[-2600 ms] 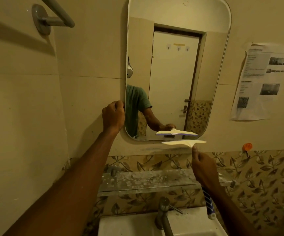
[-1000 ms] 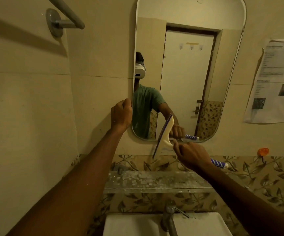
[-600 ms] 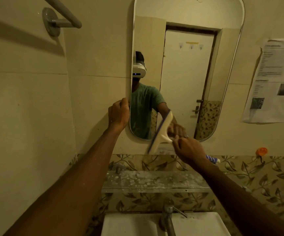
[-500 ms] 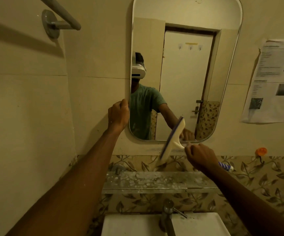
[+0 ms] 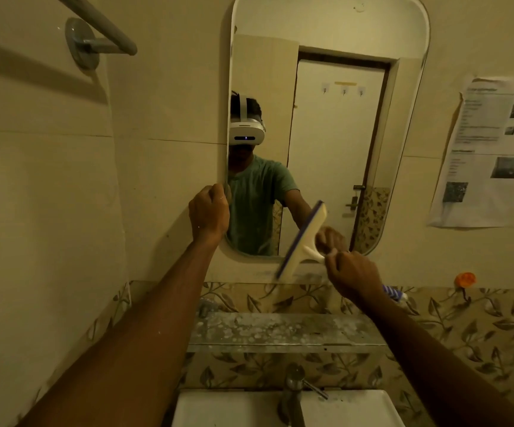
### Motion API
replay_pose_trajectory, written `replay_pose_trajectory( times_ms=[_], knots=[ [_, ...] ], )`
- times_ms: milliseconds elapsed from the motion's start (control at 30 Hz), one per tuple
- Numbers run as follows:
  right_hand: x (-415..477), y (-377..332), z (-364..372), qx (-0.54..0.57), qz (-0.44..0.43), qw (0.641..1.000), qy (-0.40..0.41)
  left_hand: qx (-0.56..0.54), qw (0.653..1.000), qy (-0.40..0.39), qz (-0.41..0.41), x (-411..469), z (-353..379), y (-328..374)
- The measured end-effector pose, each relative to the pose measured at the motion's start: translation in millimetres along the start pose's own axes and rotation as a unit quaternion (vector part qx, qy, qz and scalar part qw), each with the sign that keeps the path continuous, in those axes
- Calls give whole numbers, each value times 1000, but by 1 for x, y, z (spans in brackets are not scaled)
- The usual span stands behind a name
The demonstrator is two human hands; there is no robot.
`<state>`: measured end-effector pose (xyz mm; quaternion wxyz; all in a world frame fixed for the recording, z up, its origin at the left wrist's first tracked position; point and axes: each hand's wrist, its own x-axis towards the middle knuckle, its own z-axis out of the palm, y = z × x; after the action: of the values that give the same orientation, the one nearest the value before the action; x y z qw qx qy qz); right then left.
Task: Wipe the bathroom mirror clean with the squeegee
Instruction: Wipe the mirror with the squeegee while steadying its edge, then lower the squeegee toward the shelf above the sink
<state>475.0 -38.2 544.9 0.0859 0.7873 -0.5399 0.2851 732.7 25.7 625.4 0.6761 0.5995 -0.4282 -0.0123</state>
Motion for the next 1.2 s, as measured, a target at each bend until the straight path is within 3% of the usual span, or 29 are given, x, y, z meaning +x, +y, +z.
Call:
replay_pose_trajectory(
  times_ms=[133,300,767,900,967,1033,1200],
  knots=[
    [-14,52,-3,7,70,998,2,-5,1000,26,11,-3,5,1],
    [-28,91,-3,-38,97,994,-36,-23,999,46,6,-5,11,-2],
    [-62,89,-16,-194,75,976,-57,-41,998,45,14,-23,8,-5],
    [-65,75,-20,-110,112,987,-16,-35,999,25,-2,-37,9,0],
    [-64,63,-23,-12,131,991,25,-23,999,24,-3,-46,10,5],
    [-66,46,-25,172,207,962,47,-5,1000,22,9,-59,10,9],
    [-91,19,-27,390,258,884,30,58,995,-52,55,-92,10,8]
  ],
)
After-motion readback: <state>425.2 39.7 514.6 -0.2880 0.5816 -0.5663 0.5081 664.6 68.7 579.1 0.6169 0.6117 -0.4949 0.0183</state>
